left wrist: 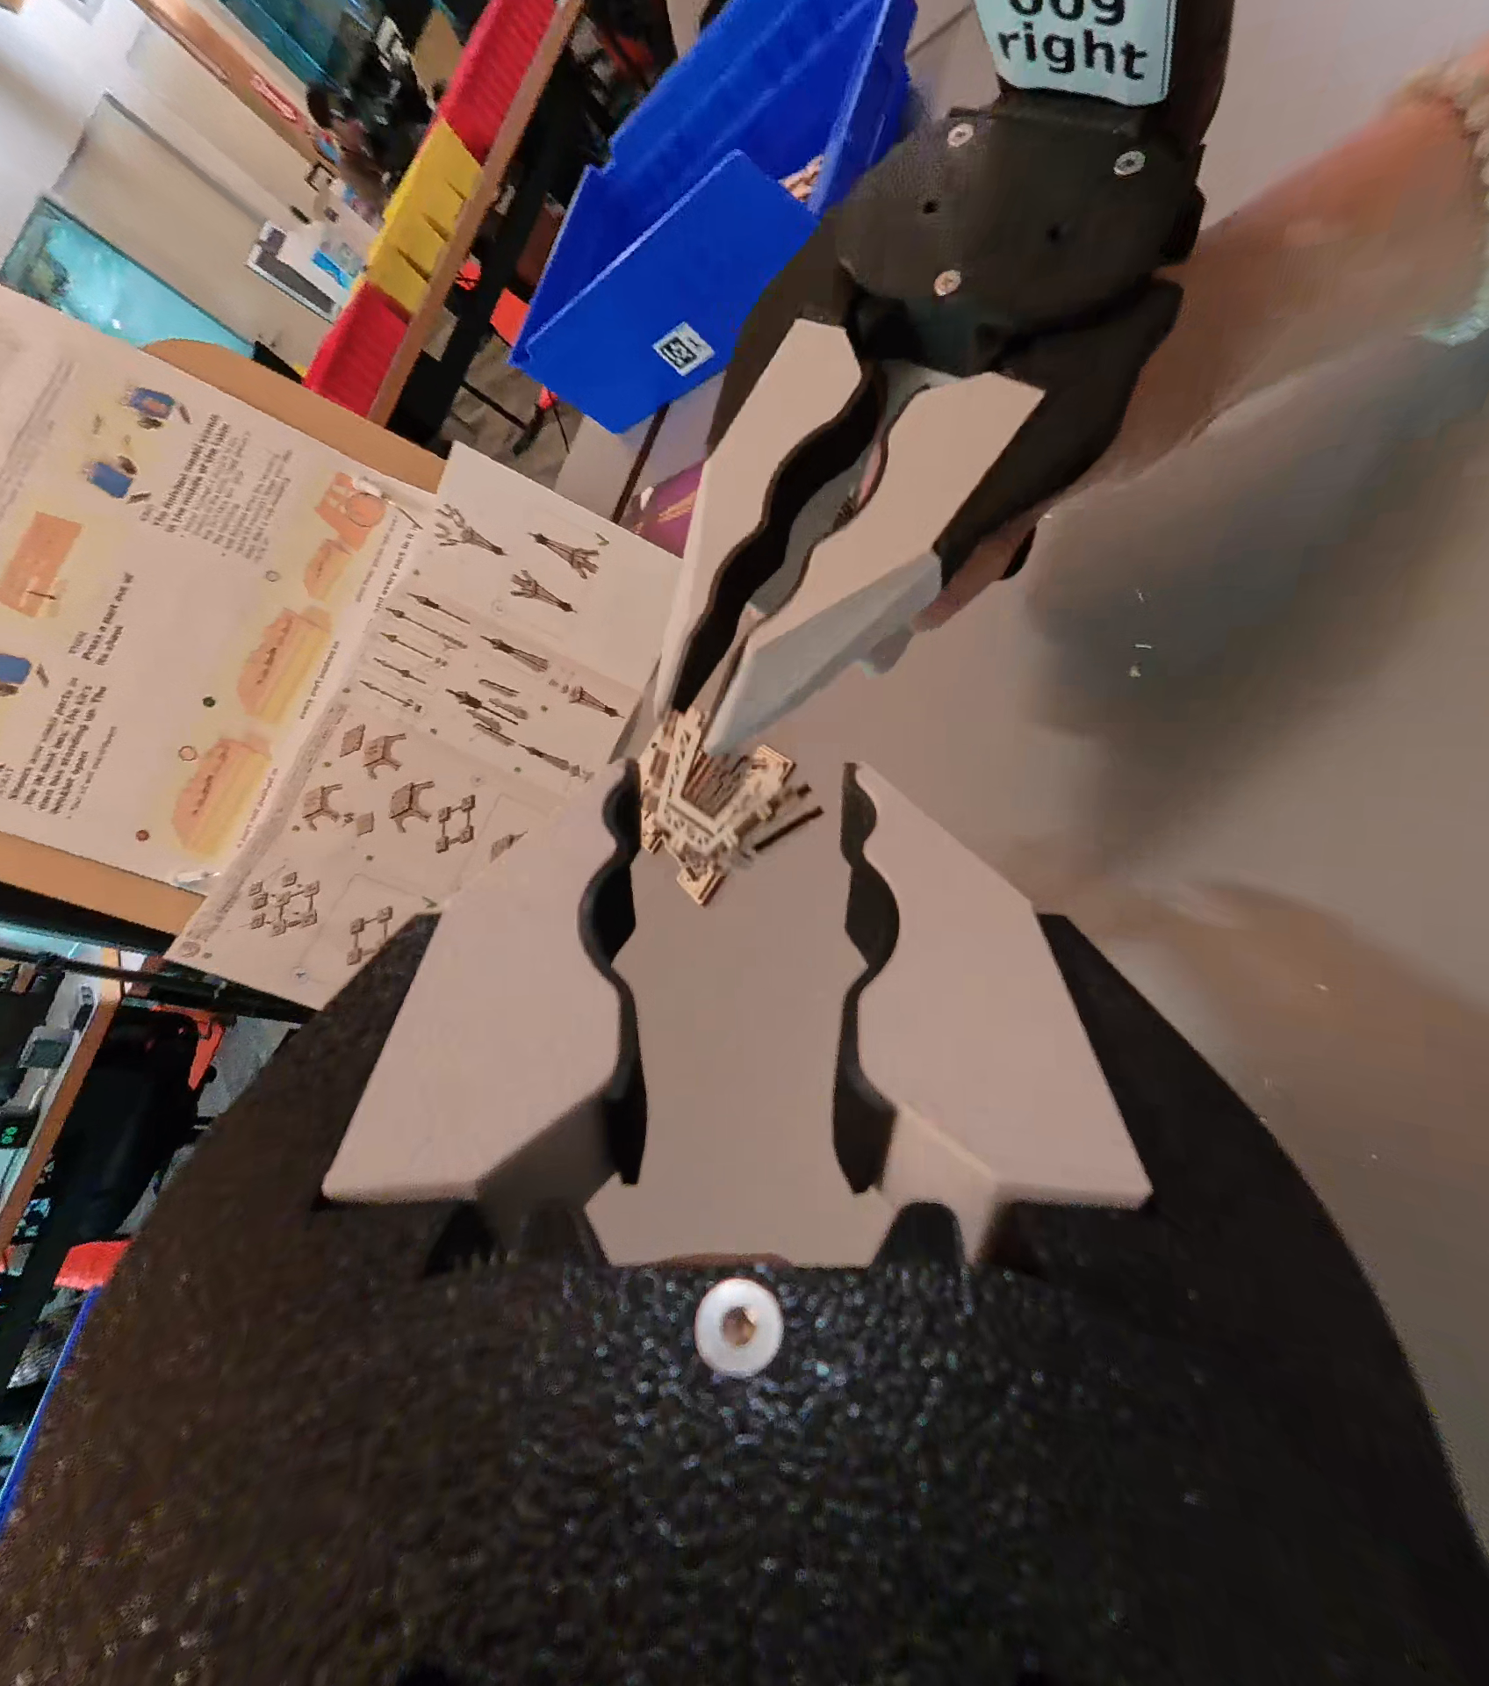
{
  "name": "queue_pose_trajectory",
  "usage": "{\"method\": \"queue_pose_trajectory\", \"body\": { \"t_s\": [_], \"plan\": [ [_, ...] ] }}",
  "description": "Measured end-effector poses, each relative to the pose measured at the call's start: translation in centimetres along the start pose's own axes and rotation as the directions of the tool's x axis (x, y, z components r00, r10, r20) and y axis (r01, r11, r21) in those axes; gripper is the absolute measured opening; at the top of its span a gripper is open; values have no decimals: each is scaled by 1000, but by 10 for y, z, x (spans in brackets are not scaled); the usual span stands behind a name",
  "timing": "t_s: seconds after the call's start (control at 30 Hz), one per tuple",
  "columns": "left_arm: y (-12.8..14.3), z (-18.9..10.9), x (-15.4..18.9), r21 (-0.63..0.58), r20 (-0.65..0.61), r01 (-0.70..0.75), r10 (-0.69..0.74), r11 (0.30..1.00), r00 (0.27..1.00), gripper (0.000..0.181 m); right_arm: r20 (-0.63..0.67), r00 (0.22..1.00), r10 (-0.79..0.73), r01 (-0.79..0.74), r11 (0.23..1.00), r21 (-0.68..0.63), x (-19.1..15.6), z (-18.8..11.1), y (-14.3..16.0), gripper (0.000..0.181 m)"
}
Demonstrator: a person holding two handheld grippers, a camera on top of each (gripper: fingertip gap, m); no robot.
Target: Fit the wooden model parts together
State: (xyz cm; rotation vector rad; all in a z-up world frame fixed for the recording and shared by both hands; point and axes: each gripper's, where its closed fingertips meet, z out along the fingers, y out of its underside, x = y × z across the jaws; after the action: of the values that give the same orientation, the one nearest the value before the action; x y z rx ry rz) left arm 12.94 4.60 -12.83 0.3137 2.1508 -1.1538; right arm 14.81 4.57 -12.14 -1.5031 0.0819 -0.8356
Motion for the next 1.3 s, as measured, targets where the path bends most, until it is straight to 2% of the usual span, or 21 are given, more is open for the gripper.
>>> {"method": "queue_pose_trajectory", "body": {
  "t_s": [0.03, 0.13, 0.2, 0.3, 0.43, 0.6, 0.83, 1.0, 1.07, 1.3],
  "plan": [
    [0, -2, -3, 11, 5, 5, -5, 1000, 1000, 42, -4, 999, 41, -41, 999, 32, 4, -3, -4, 7],
    [1, -13, -12, 61, 1, 65, -65, 996, 998, 40, 53, 983, 174, -179, 973, 142, 8, -11, -17, 8],
    [-7, -23, -14, 150, -57, 129, -121, 980, 991, 37, 137, 957, 256, -281, 936, 212, 6, -17, -25, 8],
    [-24, -35, -13, 288, -170, 246, -203, 926, 964, 31, 271, 901, 340, -412, 866, 284, 0, -25, -39, 8],
    [-40, -43, -12, 388, -295, 371, -268, 844, 917, 31, 374, 857, 354, -473, 829, 300, -12, -28, -46, 7],
    [-44, -42, -1, 400, -404, 439, -275, 805, 873, 30, 448, 822, 352, -511, 803, 306, -22, -29, -54, 7],
    [-44, -45, 12, 396, -474, 448, -239, 802, 847, 25, 509, 792, 337, -529, 796, 296, -33, -30, -60, 7],
    [-43, -44, 19, 387, -481, 423, -212, 819, 851, 22, 521, 790, 323, -522, 801, 295, -37, -30, -63, 7],
    [-44, -44, 18, 396, -469, 415, -208, 819, 858, 14, 511, 797, 322, -516, 803, 299, -35, -30, -63, 7],
    [-38, -41, 22, 384, -432, 330, -148, 862, 889, 14, 502, 814, 292, -464, 847, 261, -39, -30, -56, 7]
  ]
}}
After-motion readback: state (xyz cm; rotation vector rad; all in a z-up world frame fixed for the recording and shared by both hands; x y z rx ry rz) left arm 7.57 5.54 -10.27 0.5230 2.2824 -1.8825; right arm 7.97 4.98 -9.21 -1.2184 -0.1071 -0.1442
